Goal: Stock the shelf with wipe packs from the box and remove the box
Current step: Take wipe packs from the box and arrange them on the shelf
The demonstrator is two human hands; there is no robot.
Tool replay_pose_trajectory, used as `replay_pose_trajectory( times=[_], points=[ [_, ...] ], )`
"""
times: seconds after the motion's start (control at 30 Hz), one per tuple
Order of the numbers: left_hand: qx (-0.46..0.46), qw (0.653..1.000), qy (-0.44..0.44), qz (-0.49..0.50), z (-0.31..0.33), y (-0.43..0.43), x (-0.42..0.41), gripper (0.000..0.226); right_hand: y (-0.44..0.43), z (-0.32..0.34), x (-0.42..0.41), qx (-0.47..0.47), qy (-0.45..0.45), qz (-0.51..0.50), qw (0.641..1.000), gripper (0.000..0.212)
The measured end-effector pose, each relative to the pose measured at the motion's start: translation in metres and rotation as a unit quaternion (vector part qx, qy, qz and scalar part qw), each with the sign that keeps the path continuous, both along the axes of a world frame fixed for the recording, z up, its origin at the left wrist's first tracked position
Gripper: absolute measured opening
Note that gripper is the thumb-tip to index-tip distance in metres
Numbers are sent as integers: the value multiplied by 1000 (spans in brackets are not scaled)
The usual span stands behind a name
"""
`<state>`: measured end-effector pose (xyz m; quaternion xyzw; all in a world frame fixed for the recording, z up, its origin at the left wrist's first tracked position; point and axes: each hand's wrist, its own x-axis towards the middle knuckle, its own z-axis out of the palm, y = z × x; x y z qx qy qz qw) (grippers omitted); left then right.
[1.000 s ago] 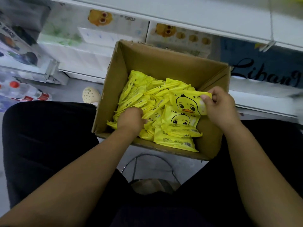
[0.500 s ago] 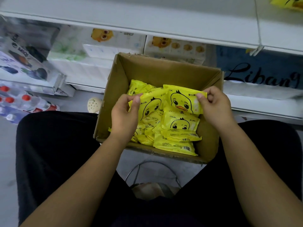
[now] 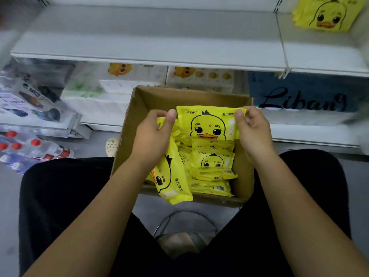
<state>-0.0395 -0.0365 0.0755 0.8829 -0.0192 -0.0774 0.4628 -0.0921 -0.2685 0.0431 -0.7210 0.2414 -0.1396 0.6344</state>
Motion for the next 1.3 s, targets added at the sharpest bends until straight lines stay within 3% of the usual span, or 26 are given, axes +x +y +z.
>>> replay_pose_trajectory(
  times=[0.07,0.17,0.5,0.6,0.77,0.93,1.07,1.17,1.3],
  points=[
    [0,1000,11,-25,0,-10,0,58,4,3,-1,21,-8,19,1000,18],
    [-42,999,8,-25,-1,-16,0,45,4,7,-2,54,-2,15,998,19],
    [-117,990,59,-40,7,-15,-10,38,0,12,-5,146,6,-59,988,18],
    [-128,991,36,0,6,-16,-11,39,0,17,-6,125,36,-75,989,21],
    [-133,990,37,35,16,-22,-9,48,8,14,-1,92,11,-124,988,32],
    [-113,983,116,-92,20,-17,-15,43,-9,18,1,153,12,-137,979,21],
    [-87,980,141,-106,17,-24,-25,36,-15,16,2,218,-12,-163,962,21],
    [-88,983,126,-104,16,-32,-25,43,-17,17,1,257,-10,-163,952,20],
    [-124,989,55,-55,22,-53,-18,49,-25,26,-1,384,-49,-145,911,31]
  ],
)
